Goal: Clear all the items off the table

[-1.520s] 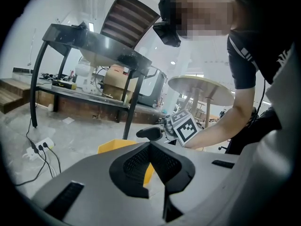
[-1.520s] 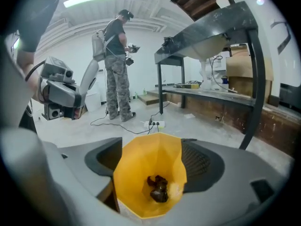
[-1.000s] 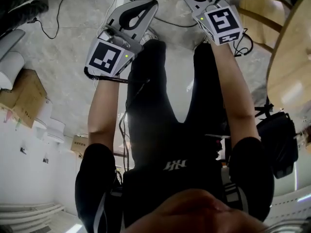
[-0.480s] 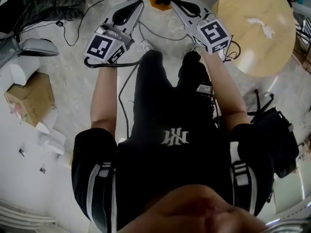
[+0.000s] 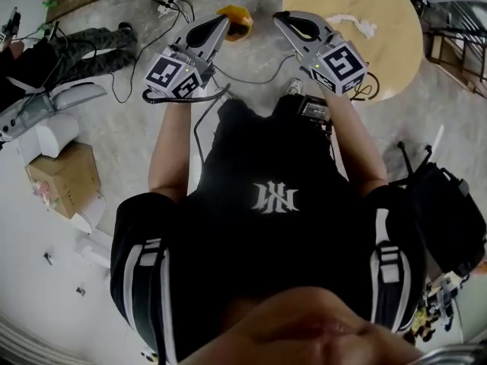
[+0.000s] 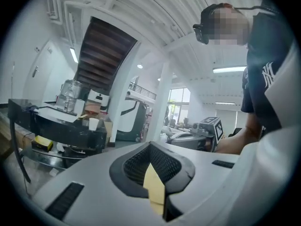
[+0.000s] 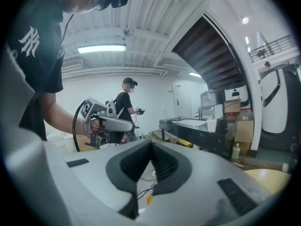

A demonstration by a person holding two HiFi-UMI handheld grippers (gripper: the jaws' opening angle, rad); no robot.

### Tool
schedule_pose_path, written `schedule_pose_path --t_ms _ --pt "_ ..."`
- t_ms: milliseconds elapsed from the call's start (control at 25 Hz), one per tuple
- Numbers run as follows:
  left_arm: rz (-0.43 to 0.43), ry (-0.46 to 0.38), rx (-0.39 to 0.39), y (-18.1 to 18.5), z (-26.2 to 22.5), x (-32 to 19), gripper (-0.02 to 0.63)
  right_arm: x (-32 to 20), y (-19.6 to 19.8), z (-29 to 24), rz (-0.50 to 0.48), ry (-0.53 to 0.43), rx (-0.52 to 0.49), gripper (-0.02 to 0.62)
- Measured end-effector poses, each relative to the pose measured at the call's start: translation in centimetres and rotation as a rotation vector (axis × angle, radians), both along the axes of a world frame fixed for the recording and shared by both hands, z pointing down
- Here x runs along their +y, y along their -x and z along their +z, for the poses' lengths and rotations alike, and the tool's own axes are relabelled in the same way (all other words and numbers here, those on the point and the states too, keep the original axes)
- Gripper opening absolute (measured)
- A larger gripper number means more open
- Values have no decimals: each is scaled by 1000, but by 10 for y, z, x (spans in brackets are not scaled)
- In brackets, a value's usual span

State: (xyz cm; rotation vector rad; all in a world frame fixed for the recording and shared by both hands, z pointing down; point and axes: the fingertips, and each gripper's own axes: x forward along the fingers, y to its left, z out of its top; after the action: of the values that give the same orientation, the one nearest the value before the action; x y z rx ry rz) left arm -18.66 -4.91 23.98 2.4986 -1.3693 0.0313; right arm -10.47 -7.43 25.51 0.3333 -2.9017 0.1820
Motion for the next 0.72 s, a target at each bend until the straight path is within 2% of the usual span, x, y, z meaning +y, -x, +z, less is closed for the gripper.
schedule_pose_path --t_ms 400,720 --pt "145 -5 -18 -131 -12 -32 9 -36 -146 -14 168 26 -75 3" --pt "342 -25 -9 -209 -14 -12 9 -11 -206 -19 293 33 -85 3"
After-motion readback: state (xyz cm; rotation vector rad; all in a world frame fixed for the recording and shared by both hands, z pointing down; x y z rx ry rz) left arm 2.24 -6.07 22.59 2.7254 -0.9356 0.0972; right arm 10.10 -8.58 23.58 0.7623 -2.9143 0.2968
